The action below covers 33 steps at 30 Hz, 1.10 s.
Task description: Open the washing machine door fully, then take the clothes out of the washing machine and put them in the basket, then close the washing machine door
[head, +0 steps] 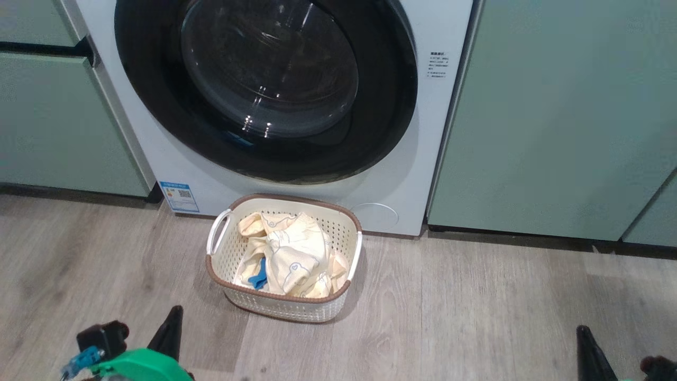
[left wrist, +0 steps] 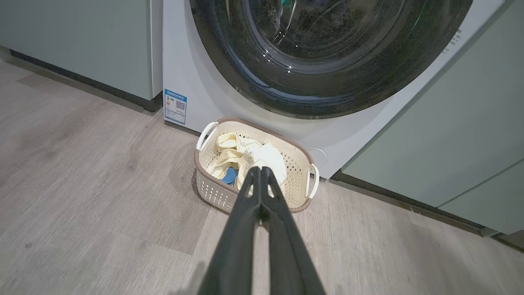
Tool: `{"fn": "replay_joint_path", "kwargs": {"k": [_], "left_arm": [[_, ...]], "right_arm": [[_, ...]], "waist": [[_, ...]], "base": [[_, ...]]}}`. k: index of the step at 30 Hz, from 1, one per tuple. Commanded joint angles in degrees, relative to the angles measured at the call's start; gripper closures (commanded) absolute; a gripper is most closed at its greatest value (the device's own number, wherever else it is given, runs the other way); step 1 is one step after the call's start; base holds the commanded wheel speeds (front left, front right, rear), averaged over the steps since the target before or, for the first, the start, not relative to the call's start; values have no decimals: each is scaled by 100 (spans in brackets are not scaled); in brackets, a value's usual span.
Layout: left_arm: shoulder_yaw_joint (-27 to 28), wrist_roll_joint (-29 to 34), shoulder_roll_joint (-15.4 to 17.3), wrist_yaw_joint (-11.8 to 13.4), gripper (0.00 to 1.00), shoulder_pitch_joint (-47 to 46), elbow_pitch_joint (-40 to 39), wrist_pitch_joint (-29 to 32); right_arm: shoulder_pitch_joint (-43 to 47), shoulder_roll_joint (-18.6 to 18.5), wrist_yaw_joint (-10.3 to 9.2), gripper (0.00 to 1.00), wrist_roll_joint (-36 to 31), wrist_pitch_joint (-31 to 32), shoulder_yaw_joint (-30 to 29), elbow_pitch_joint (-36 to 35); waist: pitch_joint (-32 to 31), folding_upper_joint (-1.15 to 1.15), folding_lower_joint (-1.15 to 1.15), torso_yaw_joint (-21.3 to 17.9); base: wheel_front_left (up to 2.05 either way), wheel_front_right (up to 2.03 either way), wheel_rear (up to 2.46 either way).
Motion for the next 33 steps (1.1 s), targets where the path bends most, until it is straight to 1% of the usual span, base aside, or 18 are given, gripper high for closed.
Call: {"fn": "replay_joint_path", "kwargs": {"k": [1, 33], "left_arm": [[94, -163, 61, -1, 100, -311, -200, 39], [268, -1848, -151, -2, 100, -412, -505, 558]], "right_arm": [[-324, -56, -1, 100, 179, 40, -52, -206], [-553, -67, -3, 100, 2027, 560, -218, -363]], "waist": [[5, 0, 0, 6], [89, 0, 0, 106]], "base": [[0, 0, 0], [0, 0, 0]]}}
